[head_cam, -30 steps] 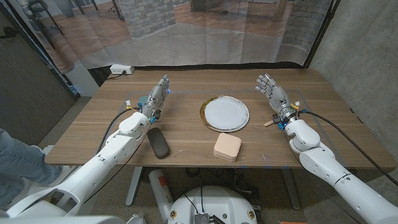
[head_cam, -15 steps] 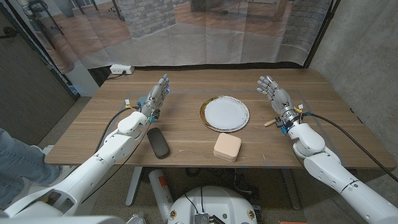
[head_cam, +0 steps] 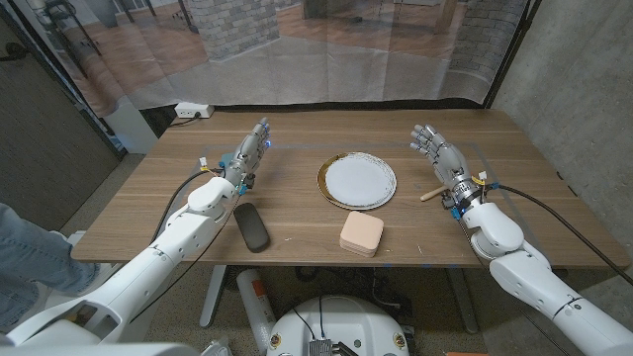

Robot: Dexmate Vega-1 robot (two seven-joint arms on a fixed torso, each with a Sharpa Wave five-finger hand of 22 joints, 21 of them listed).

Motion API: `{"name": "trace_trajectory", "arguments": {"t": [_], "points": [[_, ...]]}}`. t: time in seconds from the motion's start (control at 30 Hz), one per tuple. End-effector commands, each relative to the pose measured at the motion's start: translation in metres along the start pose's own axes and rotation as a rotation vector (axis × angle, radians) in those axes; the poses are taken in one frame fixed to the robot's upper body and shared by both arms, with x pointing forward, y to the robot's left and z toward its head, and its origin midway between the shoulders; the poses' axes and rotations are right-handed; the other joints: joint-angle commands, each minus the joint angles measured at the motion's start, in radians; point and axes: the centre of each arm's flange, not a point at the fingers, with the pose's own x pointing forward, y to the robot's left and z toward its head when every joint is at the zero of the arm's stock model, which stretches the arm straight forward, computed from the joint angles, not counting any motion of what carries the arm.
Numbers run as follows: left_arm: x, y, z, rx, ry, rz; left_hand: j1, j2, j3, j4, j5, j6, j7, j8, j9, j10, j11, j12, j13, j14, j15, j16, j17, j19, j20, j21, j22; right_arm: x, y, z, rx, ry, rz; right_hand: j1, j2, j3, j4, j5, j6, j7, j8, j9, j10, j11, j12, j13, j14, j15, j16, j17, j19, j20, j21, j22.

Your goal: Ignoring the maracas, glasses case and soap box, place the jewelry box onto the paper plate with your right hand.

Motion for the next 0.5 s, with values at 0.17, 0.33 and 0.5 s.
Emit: {"name": "trace_trajectory", "arguments": {"t": [0.17, 0.33, 0.5], "points": [[0.002, -0.008, 0.002, 0.007, 0.001, -0.004, 0.011, 0.004, 0.0, -0.003, 0.003, 0.004, -0.002, 0.005, 0.002, 0.009, -0.001, 0.003, 0.004, -0.036, -0.001, 0.005, 0.003, -0.066, -0.012, 0.005, 0.003, -0.014, 0.009, -0.001, -0.013, -0.003, 0.042, 0.012, -0.005, 0.005, -0.007, -0.002, 0.008, -0.002, 0.009, 0.0, 0.014, 0.0, 0.006, 0.005, 0.011, -0.006, 0.005, 0.001, 0.009, -0.002, -0.006, 0.001], [0.003, -0.01, 0.004, 0.012, 0.0, -0.004, 0.012, 0.005, -0.001, -0.004, 0.002, 0.006, -0.002, 0.006, 0.002, 0.008, 0.0, 0.003, 0.004, -0.036, 0.0, 0.005, 0.003, -0.067, -0.011, 0.005, 0.003, -0.02, 0.011, -0.002, -0.015, -0.016, 0.046, 0.013, -0.005, 0.005, -0.008, -0.002, 0.008, -0.006, 0.008, 0.0, 0.015, -0.001, 0.006, 0.005, 0.012, -0.006, 0.005, 0.001, 0.01, -0.002, -0.009, 0.001], [0.003, -0.012, 0.006, 0.018, 0.0, -0.003, 0.013, 0.006, -0.001, -0.004, 0.002, 0.006, -0.004, 0.005, 0.002, 0.01, -0.002, 0.003, 0.004, -0.035, -0.001, 0.005, 0.003, -0.067, -0.011, 0.005, 0.003, -0.026, 0.013, -0.002, -0.009, -0.025, 0.051, 0.014, -0.005, 0.005, -0.009, -0.002, 0.01, -0.006, 0.009, 0.0, 0.016, -0.001, 0.006, 0.005, 0.014, -0.007, 0.005, 0.001, 0.01, 0.0, -0.011, 0.001]]}}
